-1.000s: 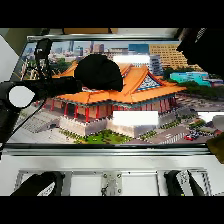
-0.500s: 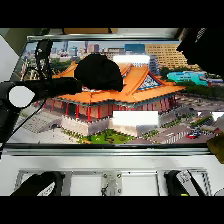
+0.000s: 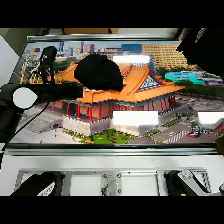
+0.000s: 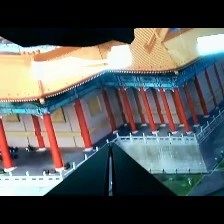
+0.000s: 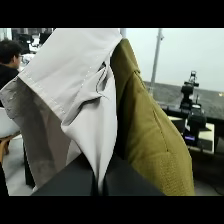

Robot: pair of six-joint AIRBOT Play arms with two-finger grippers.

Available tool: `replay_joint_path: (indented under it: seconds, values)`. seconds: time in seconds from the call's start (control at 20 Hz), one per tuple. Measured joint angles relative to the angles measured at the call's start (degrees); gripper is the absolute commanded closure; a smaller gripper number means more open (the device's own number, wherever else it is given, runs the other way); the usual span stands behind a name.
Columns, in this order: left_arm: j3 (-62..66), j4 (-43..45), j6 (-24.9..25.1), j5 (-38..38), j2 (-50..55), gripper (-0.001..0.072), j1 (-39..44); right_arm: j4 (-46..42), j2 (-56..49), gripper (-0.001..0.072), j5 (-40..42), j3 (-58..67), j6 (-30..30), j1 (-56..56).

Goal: Fold the clothes and pants, and hang the long-sleeved shirts on hangers.

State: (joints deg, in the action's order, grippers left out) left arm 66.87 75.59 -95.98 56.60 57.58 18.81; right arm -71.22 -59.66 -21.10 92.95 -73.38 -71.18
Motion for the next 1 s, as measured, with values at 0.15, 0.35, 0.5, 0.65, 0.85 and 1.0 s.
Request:
replay_joint_path:
  seconds: [0.15, 0.35, 0.5, 0.65, 0.85, 1.0]
  values:
    - [-1.03, -0.9, -0.02, 0.04, 0.02, 0.0693, 0.0, 0.04, -0.85, 0.0701, -2.84, 0.0, -0.61, -0.76]
    - [-1.44, -1.7, -0.04, -0.22, 0.02, 0.0692, 0.0, 0.17, -0.96, 0.037, -5.66, 0.02, -0.83, -1.11]
    - [-1.55, -1.95, -0.07, -0.24, 0.02, 0.0692, 0.0, 1.4, -0.07, 0.0063, -5.55, -0.02, -1.03, -1.18]
    - [-1.55, -2.08, -0.2, -0.26, 0.02, 0.0692, 0.0, 7.56, 2.4, 0.0062, -4.22, -0.02, -1.05, -1.16]
    - [-1.55, -2.1, -0.2, -0.28, 0.02, 0.0692, 0.0, 20.59, 6.05, 0.0061, -3.63, 0.0, 0.52, 1.18]
    - [-1.55, -2.1, -0.17, -0.28, 0.02, 0.0692, 0.0, 28.06, 7.26, 0.0061, -7.85, -0.02, 6.49, 8.09]
